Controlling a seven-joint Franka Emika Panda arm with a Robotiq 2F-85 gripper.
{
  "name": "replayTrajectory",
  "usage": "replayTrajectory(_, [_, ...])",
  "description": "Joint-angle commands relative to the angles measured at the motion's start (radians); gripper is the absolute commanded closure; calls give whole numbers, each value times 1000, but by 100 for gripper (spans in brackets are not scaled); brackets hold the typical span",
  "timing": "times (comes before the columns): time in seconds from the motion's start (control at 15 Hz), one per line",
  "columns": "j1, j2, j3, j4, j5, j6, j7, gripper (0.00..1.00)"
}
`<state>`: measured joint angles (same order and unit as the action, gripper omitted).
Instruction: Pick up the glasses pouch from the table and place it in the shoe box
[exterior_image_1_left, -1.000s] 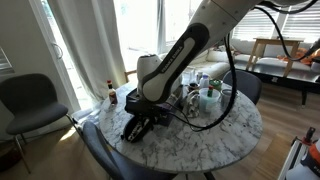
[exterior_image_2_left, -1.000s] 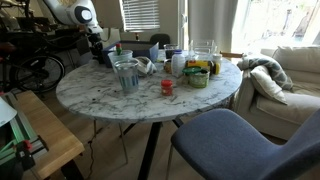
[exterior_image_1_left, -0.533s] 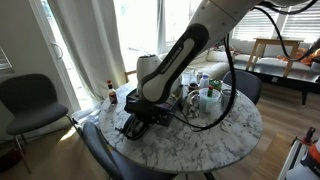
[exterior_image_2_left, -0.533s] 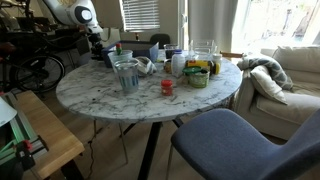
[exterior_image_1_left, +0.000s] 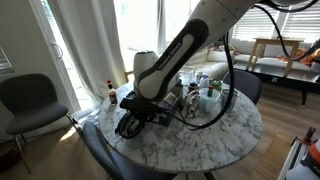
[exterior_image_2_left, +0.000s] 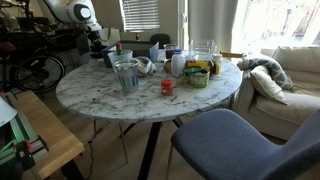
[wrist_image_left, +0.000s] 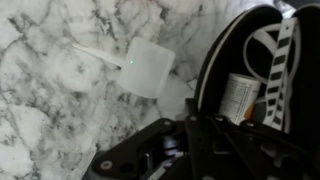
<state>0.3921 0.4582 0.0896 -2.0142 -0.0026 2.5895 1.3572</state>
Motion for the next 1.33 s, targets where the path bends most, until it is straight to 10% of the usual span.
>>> replayTrajectory(0.0, [12,-61,5,29,1,-110,19,99])
replayTrajectory(0.6, [-65,-195,6,148,17,-435,48,99])
replayTrajectory(1.27, [-233,-163,-79,214,49,-427,168,99])
